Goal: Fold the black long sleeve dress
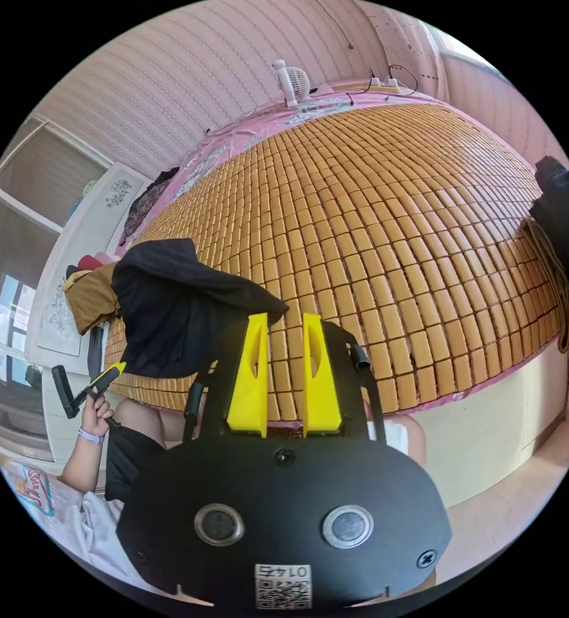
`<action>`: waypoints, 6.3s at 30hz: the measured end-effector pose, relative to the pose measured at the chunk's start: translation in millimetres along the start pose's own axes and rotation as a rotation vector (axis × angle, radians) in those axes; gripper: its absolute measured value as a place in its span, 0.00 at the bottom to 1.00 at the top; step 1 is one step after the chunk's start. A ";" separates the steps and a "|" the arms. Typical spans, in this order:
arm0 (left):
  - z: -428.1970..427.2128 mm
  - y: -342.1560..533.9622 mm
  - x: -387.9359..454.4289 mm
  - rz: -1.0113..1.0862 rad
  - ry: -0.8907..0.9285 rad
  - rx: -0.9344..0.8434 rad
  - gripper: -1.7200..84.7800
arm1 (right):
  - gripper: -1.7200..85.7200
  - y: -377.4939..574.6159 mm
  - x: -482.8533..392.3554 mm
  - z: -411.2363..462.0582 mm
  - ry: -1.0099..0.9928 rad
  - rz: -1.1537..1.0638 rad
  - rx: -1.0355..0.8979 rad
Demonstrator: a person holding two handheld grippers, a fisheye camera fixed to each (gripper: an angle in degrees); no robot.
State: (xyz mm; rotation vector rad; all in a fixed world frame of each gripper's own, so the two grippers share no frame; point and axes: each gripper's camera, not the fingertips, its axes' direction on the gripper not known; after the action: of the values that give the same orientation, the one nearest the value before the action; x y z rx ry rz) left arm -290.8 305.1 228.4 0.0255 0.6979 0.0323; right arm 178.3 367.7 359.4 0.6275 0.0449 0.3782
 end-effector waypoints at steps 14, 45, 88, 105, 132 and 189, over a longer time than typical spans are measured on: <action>2.5 20.9 34.8 -0.076 -0.012 -0.035 0.13 | 0.18 22.1 -29.4 7.2 -0.087 -0.266 0.047; -344.9 92.8 238.1 0.291 0.066 0.663 0.01 | 0.01 91.6 -46.4 -332.3 -0.182 -0.525 0.494; -521.6 -42.1 379.3 0.264 0.006 0.931 0.01 | 0.01 -31.6 -119.6 -538.2 -0.091 -0.527 0.673; -202.7 -31.5 203.4 0.127 0.054 0.270 0.01 | 0.01 0.1 -20.3 -235.6 -0.079 -0.542 0.318; 20.7 -90.8 54.2 -0.183 -0.077 -0.325 0.03 | 0.02 -9.5 17.5 24.9 0.062 -0.281 -0.264; 128.8 -245.9 117.3 0.381 0.038 -0.142 0.07 | 0.07 -143.4 51.8 -24.0 0.135 -0.302 -0.038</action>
State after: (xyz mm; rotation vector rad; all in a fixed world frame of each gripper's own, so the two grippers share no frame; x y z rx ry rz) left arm -113.0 62.2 243.3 0.0212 0.7190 0.4491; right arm 270.4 293.3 260.4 0.5468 0.2582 0.1280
